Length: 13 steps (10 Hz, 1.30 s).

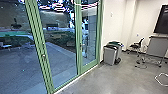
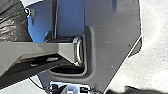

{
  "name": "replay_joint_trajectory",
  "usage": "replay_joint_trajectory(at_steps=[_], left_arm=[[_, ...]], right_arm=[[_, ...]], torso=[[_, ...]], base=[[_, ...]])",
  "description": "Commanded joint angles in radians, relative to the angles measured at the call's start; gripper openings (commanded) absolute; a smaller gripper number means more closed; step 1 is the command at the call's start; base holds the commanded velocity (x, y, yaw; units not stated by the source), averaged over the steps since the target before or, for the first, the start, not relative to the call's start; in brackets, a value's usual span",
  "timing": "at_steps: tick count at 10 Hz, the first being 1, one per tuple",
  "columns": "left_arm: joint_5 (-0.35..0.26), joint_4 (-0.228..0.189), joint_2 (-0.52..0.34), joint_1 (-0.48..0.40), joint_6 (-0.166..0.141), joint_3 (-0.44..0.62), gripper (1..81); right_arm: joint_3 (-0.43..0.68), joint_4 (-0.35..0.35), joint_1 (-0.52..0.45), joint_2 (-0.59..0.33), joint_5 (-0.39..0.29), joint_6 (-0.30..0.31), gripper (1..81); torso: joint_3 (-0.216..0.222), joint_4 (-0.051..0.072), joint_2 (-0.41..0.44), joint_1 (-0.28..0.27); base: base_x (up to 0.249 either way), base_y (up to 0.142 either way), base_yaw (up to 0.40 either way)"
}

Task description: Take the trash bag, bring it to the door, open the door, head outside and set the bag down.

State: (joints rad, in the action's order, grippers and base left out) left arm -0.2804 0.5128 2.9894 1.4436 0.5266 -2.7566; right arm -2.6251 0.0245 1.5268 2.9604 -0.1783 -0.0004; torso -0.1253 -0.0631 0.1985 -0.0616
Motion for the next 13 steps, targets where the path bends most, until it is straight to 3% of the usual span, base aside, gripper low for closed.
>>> replay_joint_trajectory(at_steps=[1,8,13], left_arm=[[-0.08,0.0,-0.004,-0.062,0.007,-0.002,1.0],[-0.08,0.0,-0.004,-0.061,0.007,-0.002,1.0],[-0.08,-0.002,-0.004,-0.062,0.007,-0.002,1.0]], right_arm=[[0.002,-0.003,-0.052,-0.004,-0.066,-0.006,81.1],[0.002,-0.006,-0.05,-0.002,-0.066,-0.006,81.1],[-0.001,-0.008,-0.053,-0.001,-0.066,-0.006,81.1]], torso=[[0.0,0.0,0.0,0.0],[0.0,0.0,0.0,0.0],[0.0,0.0,0.0,0.0]], base=[[0.149,-0.104,0.0],[0.149,-0.099,0.0],[0.137,-0.052,0.0]])
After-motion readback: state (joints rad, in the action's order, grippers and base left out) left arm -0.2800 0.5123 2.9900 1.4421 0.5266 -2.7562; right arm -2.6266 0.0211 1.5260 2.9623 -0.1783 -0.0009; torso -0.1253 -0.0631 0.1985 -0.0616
